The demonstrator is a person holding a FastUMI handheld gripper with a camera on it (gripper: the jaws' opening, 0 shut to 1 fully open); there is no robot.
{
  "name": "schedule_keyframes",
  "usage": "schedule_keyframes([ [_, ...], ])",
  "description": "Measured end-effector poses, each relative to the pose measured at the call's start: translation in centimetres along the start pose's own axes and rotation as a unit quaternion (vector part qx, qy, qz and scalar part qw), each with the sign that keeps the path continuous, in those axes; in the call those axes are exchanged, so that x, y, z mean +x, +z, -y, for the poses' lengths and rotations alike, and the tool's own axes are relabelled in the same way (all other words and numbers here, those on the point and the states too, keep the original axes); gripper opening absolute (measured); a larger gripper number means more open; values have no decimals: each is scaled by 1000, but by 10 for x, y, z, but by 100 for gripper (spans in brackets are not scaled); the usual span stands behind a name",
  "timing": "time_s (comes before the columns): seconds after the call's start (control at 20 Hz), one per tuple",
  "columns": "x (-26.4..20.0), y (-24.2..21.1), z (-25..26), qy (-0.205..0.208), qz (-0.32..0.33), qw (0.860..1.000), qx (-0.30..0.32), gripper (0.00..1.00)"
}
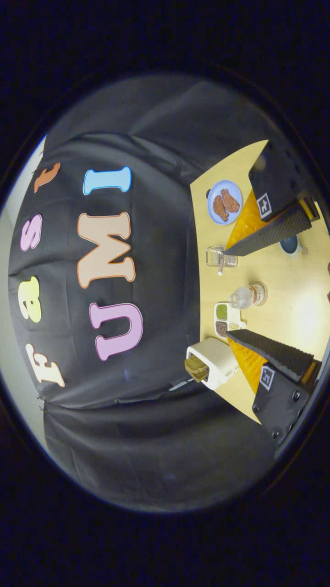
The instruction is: Take the bottle from table, then pour the juice into the cup, finally place the bottle on the coaster
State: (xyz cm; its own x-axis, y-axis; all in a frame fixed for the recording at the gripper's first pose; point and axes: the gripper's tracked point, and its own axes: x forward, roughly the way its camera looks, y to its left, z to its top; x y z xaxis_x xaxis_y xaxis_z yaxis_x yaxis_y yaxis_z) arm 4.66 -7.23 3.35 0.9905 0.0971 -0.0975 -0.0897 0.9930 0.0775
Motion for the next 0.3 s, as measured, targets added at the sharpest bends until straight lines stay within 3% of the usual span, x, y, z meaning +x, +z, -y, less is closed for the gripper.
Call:
schedule_keyframes([
  [0.3,-13,0,1,19,6,1000,-14,99],
])
